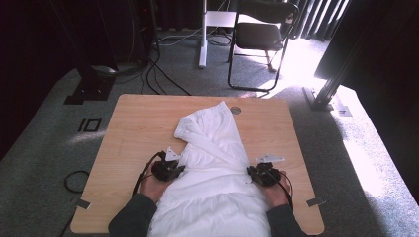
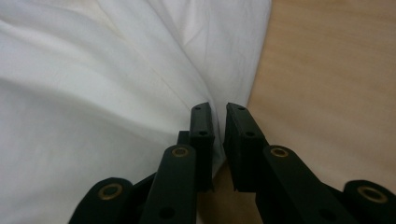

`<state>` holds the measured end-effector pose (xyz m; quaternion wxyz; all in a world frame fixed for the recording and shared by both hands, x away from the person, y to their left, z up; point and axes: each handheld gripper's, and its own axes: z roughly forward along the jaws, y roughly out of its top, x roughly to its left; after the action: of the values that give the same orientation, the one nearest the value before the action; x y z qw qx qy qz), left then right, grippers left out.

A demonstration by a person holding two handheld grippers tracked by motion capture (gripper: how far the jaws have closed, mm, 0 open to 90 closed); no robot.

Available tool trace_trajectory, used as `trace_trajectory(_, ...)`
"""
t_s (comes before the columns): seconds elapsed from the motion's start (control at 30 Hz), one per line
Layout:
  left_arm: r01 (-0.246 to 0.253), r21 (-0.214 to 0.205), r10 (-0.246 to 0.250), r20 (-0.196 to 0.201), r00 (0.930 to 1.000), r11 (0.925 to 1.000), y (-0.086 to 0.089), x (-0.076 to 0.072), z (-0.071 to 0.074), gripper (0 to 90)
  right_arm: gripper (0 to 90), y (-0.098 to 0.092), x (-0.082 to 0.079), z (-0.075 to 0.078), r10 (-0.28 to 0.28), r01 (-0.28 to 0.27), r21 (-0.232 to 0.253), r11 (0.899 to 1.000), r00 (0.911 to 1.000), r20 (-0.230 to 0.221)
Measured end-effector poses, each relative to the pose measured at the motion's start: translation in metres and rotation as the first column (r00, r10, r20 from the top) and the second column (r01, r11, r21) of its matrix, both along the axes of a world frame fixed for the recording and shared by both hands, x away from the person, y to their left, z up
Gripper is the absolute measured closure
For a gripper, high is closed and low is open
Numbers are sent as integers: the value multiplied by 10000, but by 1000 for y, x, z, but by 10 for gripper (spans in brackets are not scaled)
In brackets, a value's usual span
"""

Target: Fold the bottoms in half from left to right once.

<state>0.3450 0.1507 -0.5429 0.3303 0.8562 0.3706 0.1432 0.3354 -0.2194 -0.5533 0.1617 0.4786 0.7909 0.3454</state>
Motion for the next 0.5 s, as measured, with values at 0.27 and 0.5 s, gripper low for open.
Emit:
trace_trajectory(0.27,-49,-936,101,552,9984,9956,12,0,30,607,507,8,-5,26,308,-337,353,9988,9964,795)
trace_trajectory(0.5,-32,-397,32,-3,10000,9992,-6,19,11,668,458,75,34,48,1831,-1841,-30,9829,9755,1222)
